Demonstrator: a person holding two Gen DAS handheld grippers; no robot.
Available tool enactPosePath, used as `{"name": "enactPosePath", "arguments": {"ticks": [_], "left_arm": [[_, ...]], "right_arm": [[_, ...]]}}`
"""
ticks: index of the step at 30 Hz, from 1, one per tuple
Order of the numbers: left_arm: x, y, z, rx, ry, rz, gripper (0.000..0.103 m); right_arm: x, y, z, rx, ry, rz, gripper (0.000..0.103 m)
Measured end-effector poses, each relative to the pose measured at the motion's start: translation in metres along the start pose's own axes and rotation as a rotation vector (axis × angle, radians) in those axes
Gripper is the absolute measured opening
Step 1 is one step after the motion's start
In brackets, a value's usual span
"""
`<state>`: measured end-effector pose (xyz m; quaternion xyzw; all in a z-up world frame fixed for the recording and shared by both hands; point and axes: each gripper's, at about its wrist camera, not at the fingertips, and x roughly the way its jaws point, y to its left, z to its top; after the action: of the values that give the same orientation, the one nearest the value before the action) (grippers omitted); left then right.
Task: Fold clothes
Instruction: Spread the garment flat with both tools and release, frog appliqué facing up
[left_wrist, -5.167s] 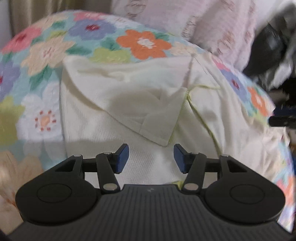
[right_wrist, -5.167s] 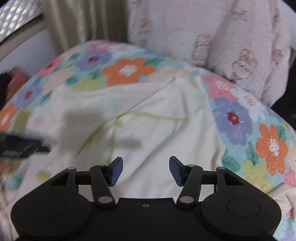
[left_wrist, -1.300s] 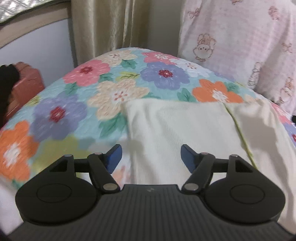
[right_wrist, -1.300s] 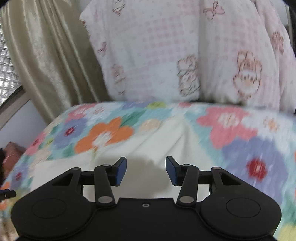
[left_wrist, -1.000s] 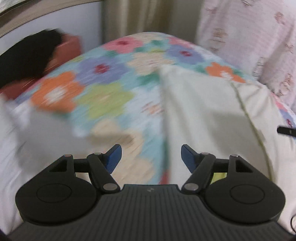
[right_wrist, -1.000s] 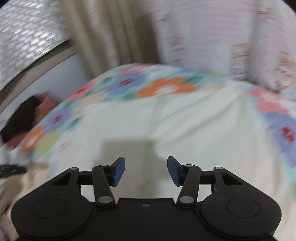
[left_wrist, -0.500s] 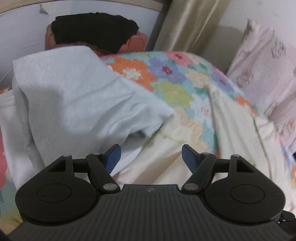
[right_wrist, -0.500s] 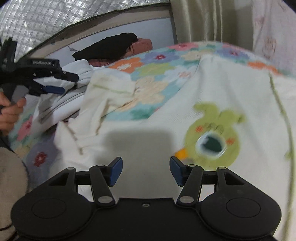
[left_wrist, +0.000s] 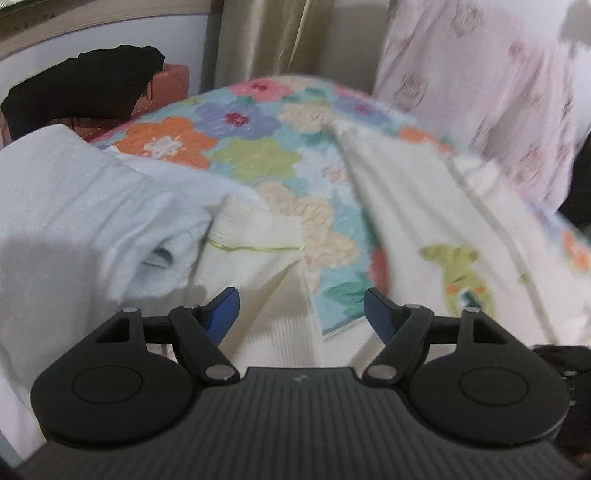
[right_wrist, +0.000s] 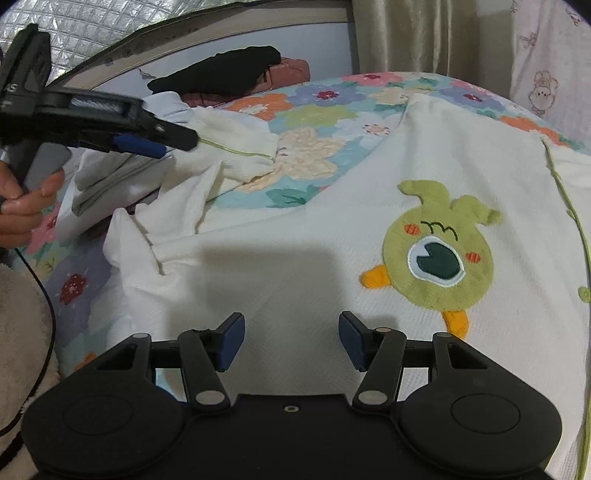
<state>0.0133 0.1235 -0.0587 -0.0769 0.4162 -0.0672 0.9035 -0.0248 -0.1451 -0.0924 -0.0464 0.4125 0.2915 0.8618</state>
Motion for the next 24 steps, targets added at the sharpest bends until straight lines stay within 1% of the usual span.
{"name": "enactPosePath", "arguments": {"ticks": [2,3,5,6,7,8,9,10,11,13,14,16,17,19,22,24], "left_arm": [[0.033,-0.003,0.003,-0.006,0.117,0.031,0.074],[0.047,-0.004,0.004,-0.005,0.158,0.065,0.074],[0.057,-0.004,0.003,0.001,0.163,0.131,0.07],[0.06,-0.005,0.002,0.004,0.159,0.162,0.059],[0.058,-0.004,0.003,-0.009,0.141,0.173,0.033],[0.053,-0.001,0.005,-0.035,0.118,0.165,0.018],[0.045,0.003,0.007,-0.064,0.087,0.15,0.011],[0.037,0.009,0.009,-0.095,0.05,0.133,0.007],[0.029,0.015,0.012,-0.125,0.013,0.116,0.006],[0.007,0.028,0.012,-0.19,-0.066,0.102,0.006],[-0.006,0.035,0.011,-0.228,-0.106,0.082,0.006],[-0.034,0.049,0.01,-0.314,-0.2,-0.004,0.006],[-0.049,0.053,0.009,-0.338,-0.245,-0.046,0.006],[-0.07,0.053,0.01,-0.346,-0.309,-0.142,0.006],[-0.092,0.031,0.012,-0.346,-0.361,-0.333,0.006],[-0.097,-0.001,0.016,-0.319,-0.349,-0.448,0.006]], "right_arm": [[-0.001,-0.002,-0.001,0.004,-0.001,-0.009,0.062],[-0.002,-0.003,-0.002,0.006,-0.004,-0.015,0.062],[-0.005,-0.006,-0.003,0.018,-0.012,-0.018,0.062],[-0.006,-0.007,-0.003,0.025,-0.017,-0.018,0.062],[-0.008,-0.008,-0.004,0.03,-0.019,-0.016,0.062],[-0.009,-0.009,-0.005,0.034,-0.021,-0.015,0.062],[-0.011,-0.01,-0.006,0.038,-0.023,-0.013,0.062],[-0.012,-0.011,-0.008,0.037,-0.023,-0.014,0.062],[-0.013,-0.011,-0.011,0.033,-0.018,-0.013,0.062],[-0.013,-0.013,-0.017,0.032,-0.006,-0.006,0.062],[-0.013,-0.014,-0.02,0.034,0.001,0.001,0.062],[-0.013,-0.013,-0.028,0.037,0.012,0.012,0.063],[-0.013,-0.012,-0.032,0.036,0.016,0.017,0.063],[-0.015,-0.01,-0.039,0.028,0.019,0.03,0.068],[-0.026,-0.015,-0.044,0.04,0.021,0.101,0.07],[-0.04,-0.03,-0.047,0.103,0.006,0.138,0.07]]}}
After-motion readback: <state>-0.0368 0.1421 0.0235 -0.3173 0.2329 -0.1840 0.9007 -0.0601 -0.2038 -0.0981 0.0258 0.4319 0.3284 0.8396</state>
